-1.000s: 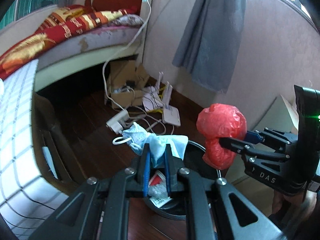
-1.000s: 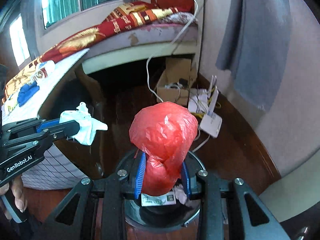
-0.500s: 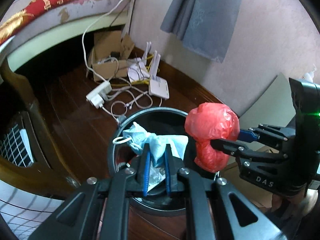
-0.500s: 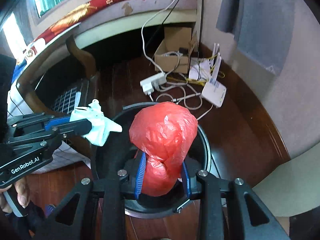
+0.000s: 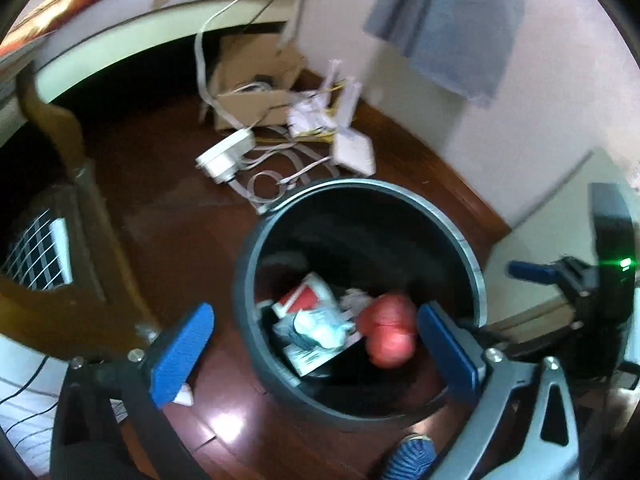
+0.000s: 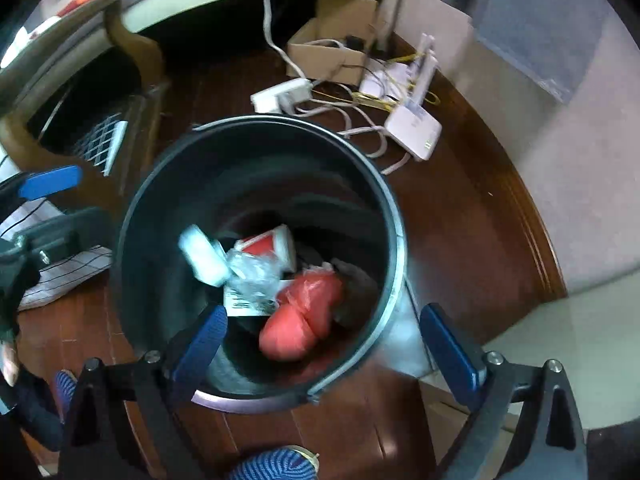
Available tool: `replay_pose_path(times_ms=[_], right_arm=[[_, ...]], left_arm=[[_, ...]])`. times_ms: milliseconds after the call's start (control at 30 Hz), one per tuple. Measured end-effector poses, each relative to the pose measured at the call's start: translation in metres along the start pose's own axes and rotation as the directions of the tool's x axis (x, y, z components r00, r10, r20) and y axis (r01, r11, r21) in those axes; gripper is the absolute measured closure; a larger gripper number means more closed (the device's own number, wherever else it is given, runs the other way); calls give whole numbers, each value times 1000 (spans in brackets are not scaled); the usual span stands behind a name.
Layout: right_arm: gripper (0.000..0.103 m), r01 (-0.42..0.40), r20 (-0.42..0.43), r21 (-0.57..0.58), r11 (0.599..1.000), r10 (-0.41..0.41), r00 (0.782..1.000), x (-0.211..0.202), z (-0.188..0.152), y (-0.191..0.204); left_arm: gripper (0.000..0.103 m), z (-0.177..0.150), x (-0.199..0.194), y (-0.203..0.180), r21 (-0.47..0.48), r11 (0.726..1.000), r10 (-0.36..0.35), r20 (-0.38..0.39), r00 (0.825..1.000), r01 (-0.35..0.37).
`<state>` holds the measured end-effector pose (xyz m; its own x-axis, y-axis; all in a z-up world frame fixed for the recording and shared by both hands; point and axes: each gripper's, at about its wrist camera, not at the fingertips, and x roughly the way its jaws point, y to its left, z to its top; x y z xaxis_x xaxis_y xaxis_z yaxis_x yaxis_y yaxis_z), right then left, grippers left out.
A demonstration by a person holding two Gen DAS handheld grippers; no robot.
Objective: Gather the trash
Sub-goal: 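Open both tools to drop the red bag and face mask into the bin, then move both tools back toward the table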
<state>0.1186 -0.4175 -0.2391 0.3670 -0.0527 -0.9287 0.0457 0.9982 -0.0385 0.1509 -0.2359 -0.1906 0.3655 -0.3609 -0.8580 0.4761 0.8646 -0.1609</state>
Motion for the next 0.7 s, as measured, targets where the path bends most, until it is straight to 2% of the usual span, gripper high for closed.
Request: replay_pose_path(times_ms=[67, 200, 700], right_arm=[[0, 27, 7, 12, 1000, -27, 1000, -1, 1, -2], [0, 45, 32, 10, 999, -45, 998, -6, 1, 1], [0, 33, 116, 19, 999, -35, 993, -45, 11, 9]], left_arm=[[0, -2, 2, 4, 2, 1000, 25, -3, 1000, -25], [0, -4, -5, 4, 23, 997, 70, 25, 997, -71], [0, 5, -45, 8, 20, 996, 83, 120, 989, -86]])
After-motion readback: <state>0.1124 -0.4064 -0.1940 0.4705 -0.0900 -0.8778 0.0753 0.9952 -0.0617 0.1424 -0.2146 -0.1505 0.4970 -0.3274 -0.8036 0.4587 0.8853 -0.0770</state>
